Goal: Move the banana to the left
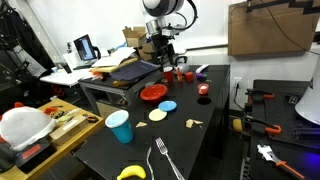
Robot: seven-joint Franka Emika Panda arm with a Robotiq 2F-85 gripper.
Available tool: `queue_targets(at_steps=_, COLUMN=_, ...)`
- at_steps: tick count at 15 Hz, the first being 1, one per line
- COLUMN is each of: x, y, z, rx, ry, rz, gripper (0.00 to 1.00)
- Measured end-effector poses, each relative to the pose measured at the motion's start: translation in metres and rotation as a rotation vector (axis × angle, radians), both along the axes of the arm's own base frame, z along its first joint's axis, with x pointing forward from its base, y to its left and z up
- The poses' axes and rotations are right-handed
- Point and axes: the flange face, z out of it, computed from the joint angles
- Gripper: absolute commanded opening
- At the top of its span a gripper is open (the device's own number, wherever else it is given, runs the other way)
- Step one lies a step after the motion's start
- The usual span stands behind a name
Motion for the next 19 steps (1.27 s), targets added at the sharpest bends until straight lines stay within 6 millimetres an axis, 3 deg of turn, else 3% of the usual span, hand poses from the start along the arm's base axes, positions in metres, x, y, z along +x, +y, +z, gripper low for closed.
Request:
queue_targets(at_steps=7, x=0.001, y=-0.029, z=0.015, rx=-0.004, ry=-0.021, rz=-0.048, gripper=1.0)
queue_targets(at_steps=15, x=-0.006, y=-0.025, z=0.061, rx=-0.015, ry=-0.001, rz=-0.027, gripper=1.0)
queue_targets(at_steps=19, x=-0.006, y=-0.021, z=0.066, rx=-0.01, ry=0.014, rz=-0.021, gripper=1.0)
